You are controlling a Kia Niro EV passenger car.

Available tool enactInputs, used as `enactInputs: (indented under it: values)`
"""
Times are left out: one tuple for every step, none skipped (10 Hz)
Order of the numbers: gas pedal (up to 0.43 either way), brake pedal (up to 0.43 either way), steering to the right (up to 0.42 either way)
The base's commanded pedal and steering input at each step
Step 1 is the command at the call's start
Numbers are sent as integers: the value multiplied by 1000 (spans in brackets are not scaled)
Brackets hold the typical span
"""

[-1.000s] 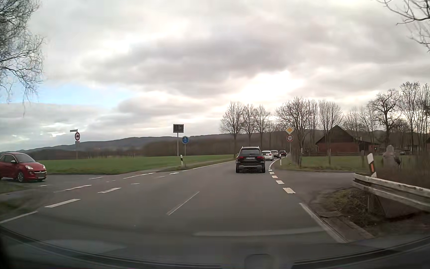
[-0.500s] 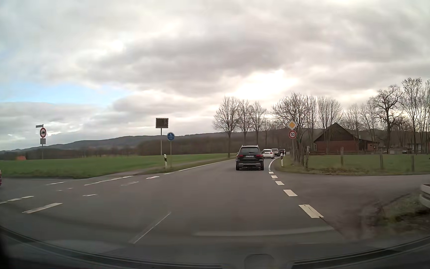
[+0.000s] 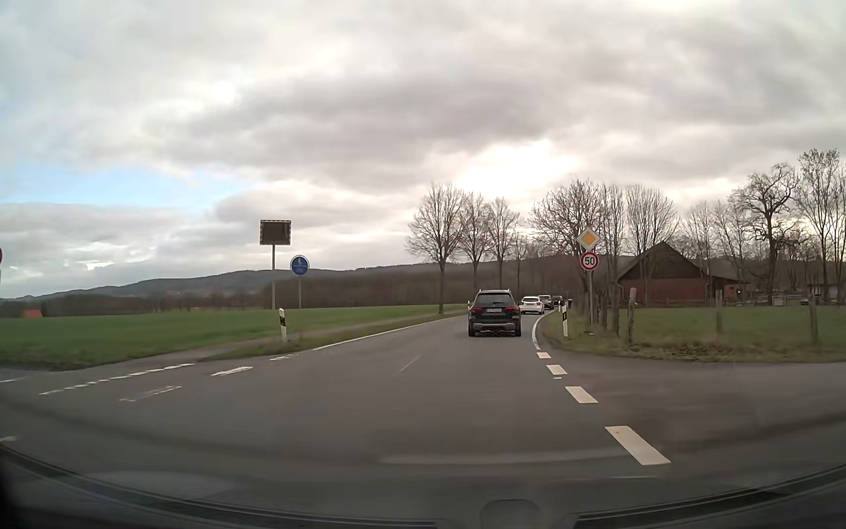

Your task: Follow the waypoints while adhering to traffic rules and regulations

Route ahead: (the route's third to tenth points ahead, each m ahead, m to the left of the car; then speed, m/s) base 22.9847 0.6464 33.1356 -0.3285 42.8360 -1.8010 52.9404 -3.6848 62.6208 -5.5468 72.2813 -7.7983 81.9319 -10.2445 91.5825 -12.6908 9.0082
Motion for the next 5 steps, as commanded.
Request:
enactInputs:
  values:
    - [331,0,15]
    - [331,0,15]
    - [331,0,15]
    - [339,0,17]
    - [350,0,18]
